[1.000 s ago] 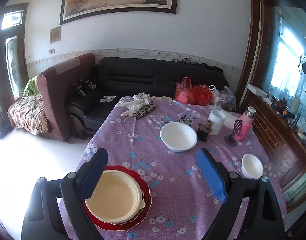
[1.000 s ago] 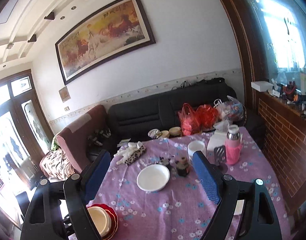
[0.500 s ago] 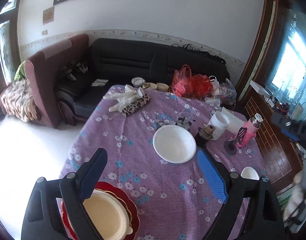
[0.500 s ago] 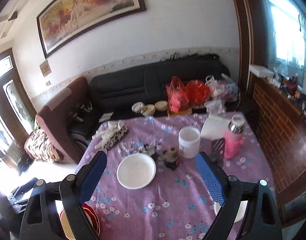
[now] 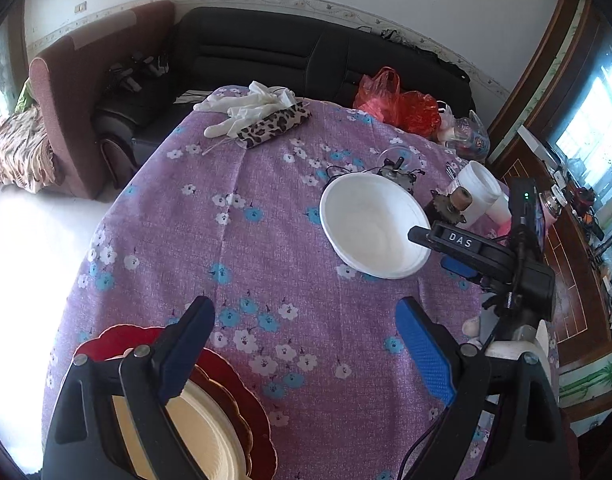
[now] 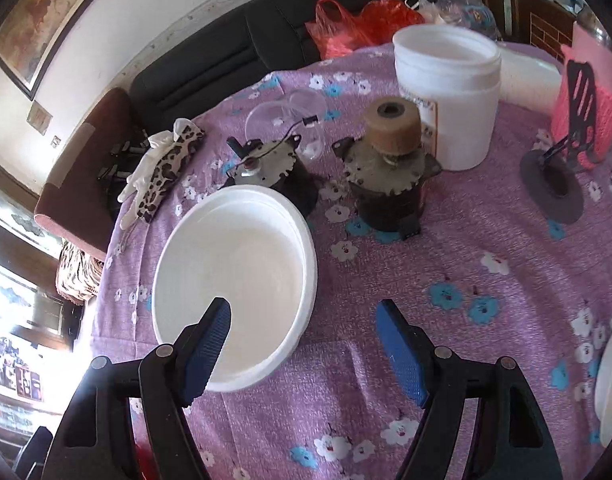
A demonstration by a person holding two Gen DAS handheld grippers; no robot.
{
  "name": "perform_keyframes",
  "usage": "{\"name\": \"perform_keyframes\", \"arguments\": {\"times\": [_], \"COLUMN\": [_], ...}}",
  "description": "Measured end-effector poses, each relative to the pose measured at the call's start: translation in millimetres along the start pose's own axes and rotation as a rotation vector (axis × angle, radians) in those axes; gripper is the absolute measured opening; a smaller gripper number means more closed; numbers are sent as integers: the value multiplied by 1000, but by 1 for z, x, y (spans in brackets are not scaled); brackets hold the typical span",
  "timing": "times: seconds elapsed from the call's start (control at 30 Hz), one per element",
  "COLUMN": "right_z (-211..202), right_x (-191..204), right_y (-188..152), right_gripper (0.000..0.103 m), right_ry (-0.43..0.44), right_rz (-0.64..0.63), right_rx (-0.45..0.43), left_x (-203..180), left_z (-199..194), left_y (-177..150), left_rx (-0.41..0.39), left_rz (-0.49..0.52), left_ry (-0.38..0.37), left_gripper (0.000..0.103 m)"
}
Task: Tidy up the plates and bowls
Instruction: 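Move the right gripper to the white bowl and grasp its rim, then lift the white bowl off the table with the right gripper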
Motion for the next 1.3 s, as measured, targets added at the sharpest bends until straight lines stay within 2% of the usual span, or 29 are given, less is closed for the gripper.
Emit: {"name": "perform_keyframes", "arguments": {"times": [0.03,0.07,0.1,0.17,0.23,0.43,0.63,0.7,0.77,0.8,0.83,0.97,1.13,1.3], "right_z": [9,15,21,30,27,-16,-60,-64,-64,-64,-63,-57,-48,-43], "right_x": [-1,-2,-3,-4,-6,-16,-37,-42,-48,-52,-55,-62,-62,-63], "right_y": [-4,-8,-12,-23,-31,-35,-61,-67,-72,-72,-72,-65,-55,-62], "right_gripper": [79,69,44,20,16,13,14,15,29,40,42,42,42,42], "right_ry": [1,4,15,40,52,123,117,137,175,182,182,181,160,148], "right_rz": [17,33,56,98,117,131,71,79,135,158,167,174,127,91], "right_rx": [16,29,45,95,110,111,117,102,72,46,8,-110,-154,-134], "left_x": [2,3,3,2,-1,-15,-43,-54,-63,-66,-67,-67,-70,-75], "left_z": [3,5,6,8,9,15,31,40,50,55,59,76,104,135], "left_y": [-2,-4,-5,-8,-9,-16,-32,-36,-37,-36,-34,-25,-23,-34], "left_rx": [3,6,10,18,16,27,59,67,60,51,41,16,22,78], "left_rz": [-4,-4,-4,-4,2,2,23,28,53,66,73,62,63,51], "left_ry": [5,9,10,7,6,-7,-9,-6,15,32,51,106,145,141], "left_gripper": [91,91,91,91,91,91,91,91,91,91,91,91,91,89]}}
Point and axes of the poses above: each gripper's, at about its wrist camera, not at the fingertips, and z roughly the way its jaws point, x to its left, y to its top, the point moved 8 cm from there along z, roughly the way its jaws point, and after that the axes turned 14 degrees about -x, right-handed, at the moved point
